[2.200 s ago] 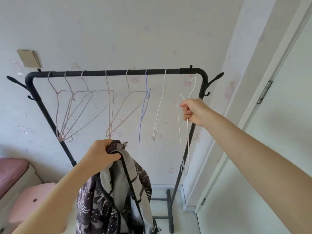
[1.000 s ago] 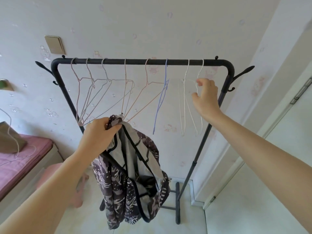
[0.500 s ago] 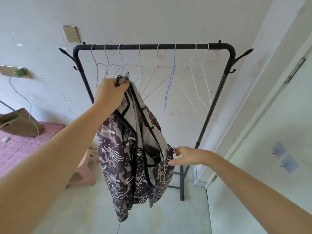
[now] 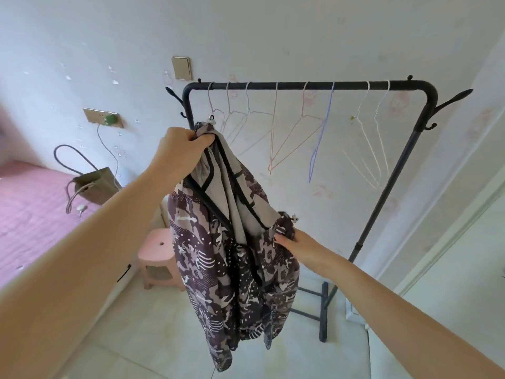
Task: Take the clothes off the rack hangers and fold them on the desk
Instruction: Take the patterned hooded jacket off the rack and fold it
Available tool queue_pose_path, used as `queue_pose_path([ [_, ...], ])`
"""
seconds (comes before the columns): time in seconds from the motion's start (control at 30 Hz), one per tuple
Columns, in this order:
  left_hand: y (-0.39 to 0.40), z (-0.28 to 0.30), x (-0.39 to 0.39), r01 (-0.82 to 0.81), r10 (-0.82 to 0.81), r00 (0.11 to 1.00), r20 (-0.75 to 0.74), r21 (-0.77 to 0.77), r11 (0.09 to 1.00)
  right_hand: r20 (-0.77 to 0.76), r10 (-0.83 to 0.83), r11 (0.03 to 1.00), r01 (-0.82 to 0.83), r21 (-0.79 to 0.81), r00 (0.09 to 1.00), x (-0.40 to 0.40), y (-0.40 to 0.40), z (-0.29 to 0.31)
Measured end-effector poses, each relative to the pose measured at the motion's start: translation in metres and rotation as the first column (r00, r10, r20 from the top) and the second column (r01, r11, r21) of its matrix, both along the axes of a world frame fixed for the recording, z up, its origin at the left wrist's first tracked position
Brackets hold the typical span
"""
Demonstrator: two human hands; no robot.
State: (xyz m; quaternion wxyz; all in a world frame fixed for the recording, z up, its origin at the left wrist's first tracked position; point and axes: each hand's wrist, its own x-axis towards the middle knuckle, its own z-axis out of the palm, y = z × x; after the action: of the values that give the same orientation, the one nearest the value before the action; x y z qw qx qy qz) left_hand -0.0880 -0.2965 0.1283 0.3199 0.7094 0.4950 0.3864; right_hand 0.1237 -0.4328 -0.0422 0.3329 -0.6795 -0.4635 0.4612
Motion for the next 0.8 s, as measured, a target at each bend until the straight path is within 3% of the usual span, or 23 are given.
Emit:
queue_pose_path([
  [0.1, 0.005, -0.002, -0.038, -0.078, 0.077, 0.997, -0.031, -0.038, 0.996, -0.126, -0.184, 0.974, 0.198, 0.110, 0.975, -0.002, 0.022, 0.014],
  [0.2, 0.005, -0.004, -0.078, -0.146, 0.133, 0.982, -0.133, -0.100, 0.984, -0.209, -0.196, 0.959, 0.232, 0.165, 0.958, -0.013, 0.049, 0.039],
  [0.3, 0.000, -0.009, -0.125, -0.191, 0.156, 0.974, -0.164, -0.221, 0.956, -0.192, -0.070, 0.955, 0.121, 0.271, 0.979, -0.034, 0.078, 0.066],
  [0.53, -0.041, -0.024, -0.202, -0.104, 0.187, 0.975, 0.120, -0.500, 0.860, -0.085, 0.259, 0.915, -0.216, 0.341, 0.962, -0.073, 0.115, 0.105],
  [0.67, -0.070, -0.038, -0.232, -0.281, 0.296, 0.955, -0.032, -0.423, 0.861, 0.131, 0.443, 0.822, -0.460, 0.335, 0.887, -0.092, 0.119, 0.124],
  [0.8, -0.097, -0.050, -0.244, -0.536, 0.474, 0.826, -0.306, -0.162, 0.829, 0.380, 0.547, 0.672, -0.662, 0.332, 0.746, -0.105, 0.119, 0.135],
])
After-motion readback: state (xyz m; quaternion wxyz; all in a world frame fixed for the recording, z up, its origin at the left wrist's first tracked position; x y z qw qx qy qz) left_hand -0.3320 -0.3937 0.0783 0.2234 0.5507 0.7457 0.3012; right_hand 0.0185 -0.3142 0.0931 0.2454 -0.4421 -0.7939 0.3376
